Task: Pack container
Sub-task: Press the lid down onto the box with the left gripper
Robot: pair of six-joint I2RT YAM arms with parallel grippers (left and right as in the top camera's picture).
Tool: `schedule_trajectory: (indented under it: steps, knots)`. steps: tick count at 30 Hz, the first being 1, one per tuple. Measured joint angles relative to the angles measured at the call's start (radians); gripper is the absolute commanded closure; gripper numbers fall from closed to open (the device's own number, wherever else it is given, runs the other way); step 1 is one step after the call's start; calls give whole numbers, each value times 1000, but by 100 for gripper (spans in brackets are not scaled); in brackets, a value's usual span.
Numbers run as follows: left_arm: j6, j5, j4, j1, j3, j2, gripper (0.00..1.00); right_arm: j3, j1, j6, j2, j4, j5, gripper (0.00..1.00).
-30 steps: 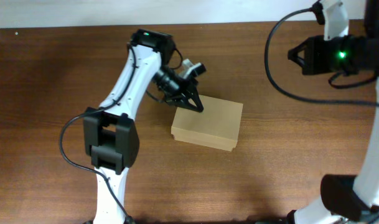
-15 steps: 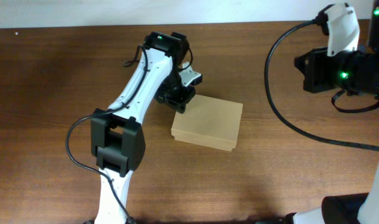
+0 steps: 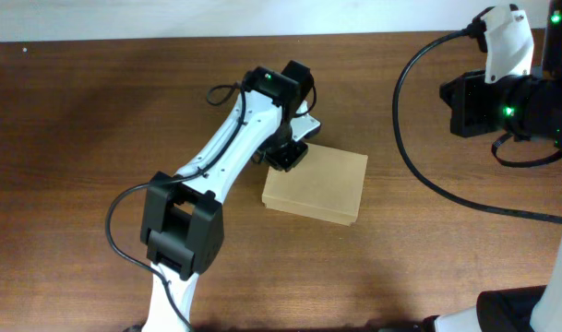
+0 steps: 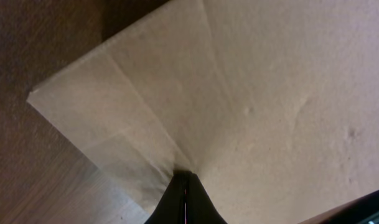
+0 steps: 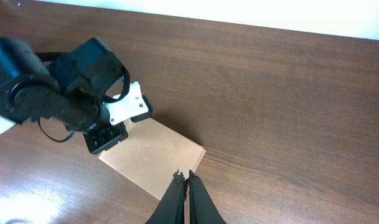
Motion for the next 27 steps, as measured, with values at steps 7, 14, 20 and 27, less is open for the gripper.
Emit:
schedule_trajectory:
  steps: [7, 14, 20, 27]
  knots:
    - [0, -16, 46, -7, -45, -26, 98, 0, 0, 0, 0, 0, 4, 96]
    - [0, -16, 91, -12, -62, -36, 98, 0, 0, 3, 0, 0, 6, 90]
    - [0, -18, 76, -18, -30, -36, 98, -13, 1, 2, 0, 0, 7, 91]
    - [0, -68, 71, -34, 112, -115, 94, -188, 1, 3, -1, 1, 7, 96]
